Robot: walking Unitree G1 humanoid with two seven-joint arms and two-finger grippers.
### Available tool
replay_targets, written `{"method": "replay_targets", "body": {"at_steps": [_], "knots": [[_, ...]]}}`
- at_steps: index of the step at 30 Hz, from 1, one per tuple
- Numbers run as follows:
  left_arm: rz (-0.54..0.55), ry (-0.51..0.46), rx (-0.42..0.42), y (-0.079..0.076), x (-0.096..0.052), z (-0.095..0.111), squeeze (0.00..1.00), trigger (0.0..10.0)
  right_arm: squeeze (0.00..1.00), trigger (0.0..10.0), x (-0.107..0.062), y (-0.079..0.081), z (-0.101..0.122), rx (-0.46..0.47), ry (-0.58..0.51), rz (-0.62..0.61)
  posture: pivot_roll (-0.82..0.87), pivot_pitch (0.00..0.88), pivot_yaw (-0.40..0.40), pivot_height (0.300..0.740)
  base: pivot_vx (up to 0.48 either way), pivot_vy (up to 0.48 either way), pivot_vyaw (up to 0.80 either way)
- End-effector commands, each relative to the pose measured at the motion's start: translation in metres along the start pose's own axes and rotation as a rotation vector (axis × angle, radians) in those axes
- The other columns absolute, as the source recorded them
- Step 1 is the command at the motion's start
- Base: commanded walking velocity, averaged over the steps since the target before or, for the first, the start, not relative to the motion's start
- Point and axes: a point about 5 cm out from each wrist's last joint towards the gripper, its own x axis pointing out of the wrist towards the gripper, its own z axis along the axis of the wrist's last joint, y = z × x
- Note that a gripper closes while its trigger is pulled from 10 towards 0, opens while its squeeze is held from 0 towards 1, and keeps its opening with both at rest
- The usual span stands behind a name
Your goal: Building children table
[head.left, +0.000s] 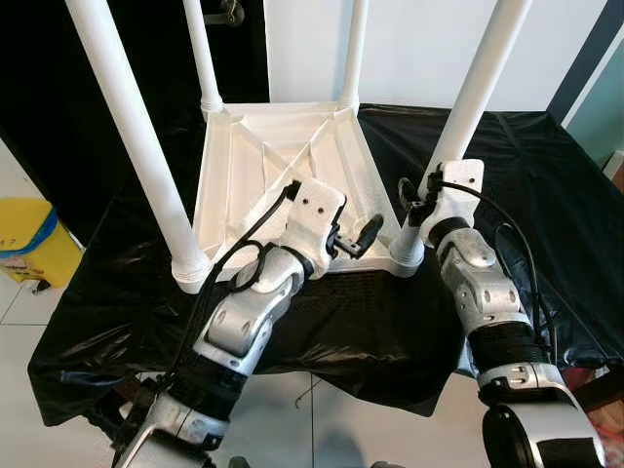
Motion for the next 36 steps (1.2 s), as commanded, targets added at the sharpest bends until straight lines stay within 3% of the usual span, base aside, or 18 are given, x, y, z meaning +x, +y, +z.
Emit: {"method": "replay_targets", "body": {"at_steps": [1,2,4,5,7,8,9,10,17,19,23,28,36], "knots": [[-0.050,-0.006,0.006,-0.002,0.004,0.002,0.00,10.0,0.00,10.0,0.000,-0.002,-0.007,0.118,0.046,-0.019,-0.11,0.037,-0.063,0.740,0.000,0.000,0.00],[-0.050,-0.006,0.006,-0.002,0.004,0.002,0.00,10.0,0.00,10.0,0.000,-0.002,-0.007,0.118,0.046,-0.019,-0.11,0.037,-0.063,0.740,0.000,0.000,0.00],[-0.054,-0.018,-0.016,-0.002,0.010,0.007,0.00,10.0,0.00,10.0,-0.002,-0.003,-0.009,0.268,0.060,-0.024,-0.11,0.039,-0.061,0.740,0.000,0.000,0.00],[-0.054,-0.018,-0.016,-0.002,0.010,0.007,0.00,10.0,0.00,10.0,-0.002,-0.003,-0.009,0.268,0.060,-0.024,-0.11,0.039,-0.061,0.740,0.000,0.000,0.00],[-0.074,-0.032,-0.063,-0.006,0.018,0.013,0.00,10.0,0.00,10.0,-0.004,-0.003,-0.011,0.452,0.068,-0.007,-0.12,0.042,-0.053,0.740,0.000,0.000,0.00],[-0.089,-0.037,-0.079,-0.009,0.021,0.015,0.00,10.0,0.00,10.0,-0.005,-0.003,-0.011,0.517,0.070,0.002,-0.13,0.042,-0.051,0.740,0.000,0.000,0.00],[-0.089,-0.037,-0.079,-0.009,0.021,0.015,0.00,10.0,0.00,10.0,-0.005,-0.003,-0.011,0.517,0.070,0.002,-0.13,0.042,-0.051,0.740,0.000,0.000,0.00],[-0.122,-0.047,-0.109,-0.015,0.025,0.019,0.00,10.0,0.00,10.0,-0.006,-0.005,-0.012,0.605,0.069,0.011,-0.13,0.043,-0.050,0.740,0.000,0.000,0.00],[-0.189,-0.065,-0.171,-0.030,0.033,0.025,0.00,10.0,0.00,10.0,-0.008,-0.010,-0.015,0.709,0.073,0.001,-0.13,0.046,-0.047,0.740,0.000,0.000,0.00],[-0.246,-0.063,-0.194,-0.043,0.036,0.026,0.00,10.0,0.00,10.0,-0.012,-0.015,-0.018,0.778,0.074,-0.020,-0.14,0.053,-0.047,0.740,0.000,0.000,0.00],[-0.292,-0.069,-0.213,-0.055,0.037,0.026,0.00,10.0,0.00,10.0,-0.017,-0.020,-0.022,0.848,0.076,-0.040,-0.14,0.059,-0.045,0.740,0.000,0.000,0.00],[-0.449,-0.068,-0.245,-0.087,0.033,0.023,0.00,10.0,0.00,10.0,-0.031,-0.028,-0.035,1.029,0.079,-0.081,-0.15,0.067,-0.037,0.740,0.000,0.000,0.00],[-0.580,-0.005,-0.214,-0.104,0.024,0.005,0.00,10.0,0.00,10.0,-0.046,-0.031,-0.050,1.201,0.062,-0.104,-0.17,0.075,-0.025,0.740,0.000,0.000,0.00]]}}
